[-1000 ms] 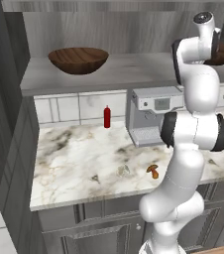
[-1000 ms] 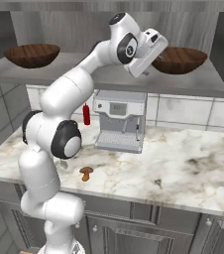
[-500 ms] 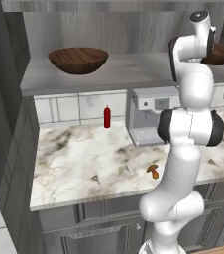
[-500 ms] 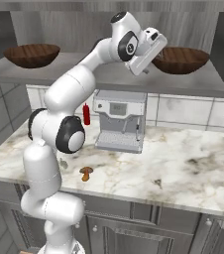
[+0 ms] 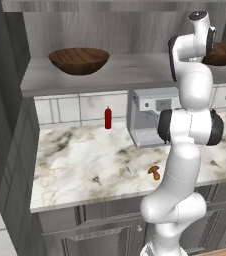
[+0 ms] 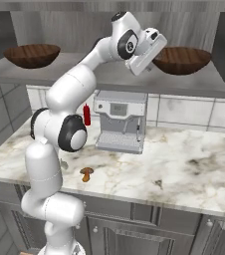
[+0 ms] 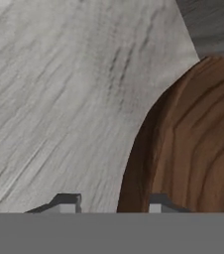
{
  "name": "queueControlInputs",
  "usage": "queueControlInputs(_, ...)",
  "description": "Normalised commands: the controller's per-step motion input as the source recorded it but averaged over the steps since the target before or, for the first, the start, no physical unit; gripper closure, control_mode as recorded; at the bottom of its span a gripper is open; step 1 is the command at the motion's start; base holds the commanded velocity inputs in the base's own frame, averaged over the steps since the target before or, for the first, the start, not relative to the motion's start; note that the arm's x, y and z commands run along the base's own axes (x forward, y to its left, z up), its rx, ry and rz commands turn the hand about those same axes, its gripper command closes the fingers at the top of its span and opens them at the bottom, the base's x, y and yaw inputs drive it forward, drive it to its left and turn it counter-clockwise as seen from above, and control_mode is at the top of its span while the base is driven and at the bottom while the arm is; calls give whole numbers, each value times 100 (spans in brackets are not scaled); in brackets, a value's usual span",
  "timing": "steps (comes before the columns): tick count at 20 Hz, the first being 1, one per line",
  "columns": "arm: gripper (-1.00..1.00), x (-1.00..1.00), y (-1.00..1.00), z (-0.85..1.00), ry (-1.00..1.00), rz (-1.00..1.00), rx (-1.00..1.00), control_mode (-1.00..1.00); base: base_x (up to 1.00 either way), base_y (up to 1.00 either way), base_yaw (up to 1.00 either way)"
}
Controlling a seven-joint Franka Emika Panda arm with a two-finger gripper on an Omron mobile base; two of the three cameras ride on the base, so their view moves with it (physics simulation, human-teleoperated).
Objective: Pick both bowls and place them on the counter. Then place the mushroom in one bowl and place the garlic in the other bowl.
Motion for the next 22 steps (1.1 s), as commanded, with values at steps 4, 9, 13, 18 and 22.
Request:
queueControlInputs(4,100,0,-3,-3,0,0,3,-100,0,0,0)
queueControlInputs(9,100,-28,-7,-1,-8,0,6,-100,0,0,0)
queueControlInputs(13,100,-44,-2,-17,-11,0,1,-100,0,0,0)
queueControlInputs(18,100,-54,0,-24,-13,0,0,-100,0,0,0)
queueControlInputs(22,100,-50,0,-28,-12,0,0,-100,0,0,0)
